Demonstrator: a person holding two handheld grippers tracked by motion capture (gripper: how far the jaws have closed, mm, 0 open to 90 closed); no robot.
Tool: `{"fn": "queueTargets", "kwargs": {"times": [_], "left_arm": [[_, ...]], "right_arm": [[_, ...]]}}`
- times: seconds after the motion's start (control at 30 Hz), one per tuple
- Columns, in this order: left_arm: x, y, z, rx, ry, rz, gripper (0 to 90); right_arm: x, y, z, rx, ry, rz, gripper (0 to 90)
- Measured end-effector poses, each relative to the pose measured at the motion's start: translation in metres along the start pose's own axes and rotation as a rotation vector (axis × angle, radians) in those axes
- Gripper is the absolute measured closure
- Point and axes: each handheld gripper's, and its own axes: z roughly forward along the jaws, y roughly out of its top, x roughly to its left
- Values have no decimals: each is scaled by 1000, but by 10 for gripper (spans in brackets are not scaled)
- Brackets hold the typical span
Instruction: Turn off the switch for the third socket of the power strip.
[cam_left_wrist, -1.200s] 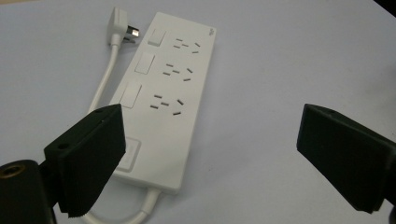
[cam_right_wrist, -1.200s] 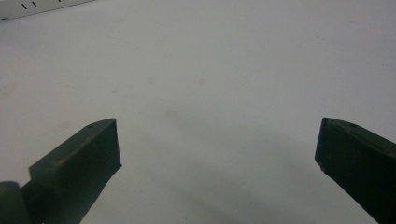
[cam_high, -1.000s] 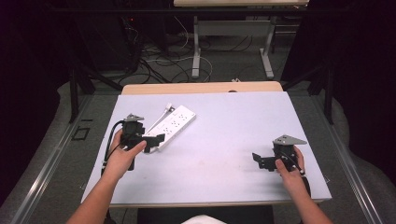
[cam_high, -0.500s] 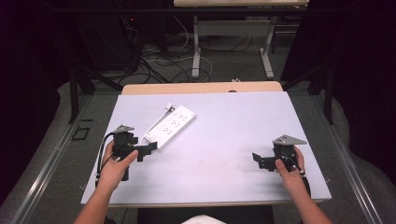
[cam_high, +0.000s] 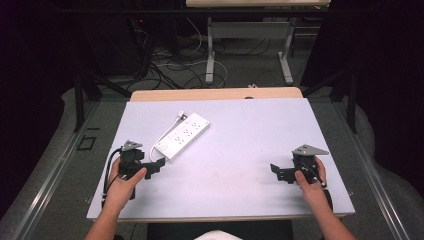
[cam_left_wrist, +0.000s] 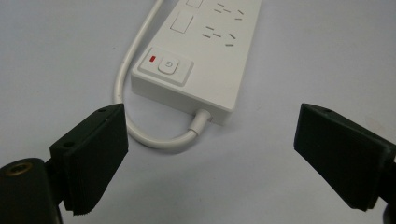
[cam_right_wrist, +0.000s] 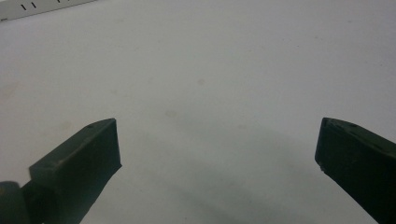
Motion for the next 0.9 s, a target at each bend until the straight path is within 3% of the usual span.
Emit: {"fn": "queueTargets", "kwargs": {"times": [0.23,0.4,0.9], "left_arm": [[6,-9,4,-1,7,-12,102],[8,-15,11,6,-14,-23,102],[5,-20,18,16,-2,8,102]], "right_arm": [[0,0,0,7,-2,1,0],[0,0,0,8,-2,-1,0],[-1,-1,1,9,2,-2,0]]}}
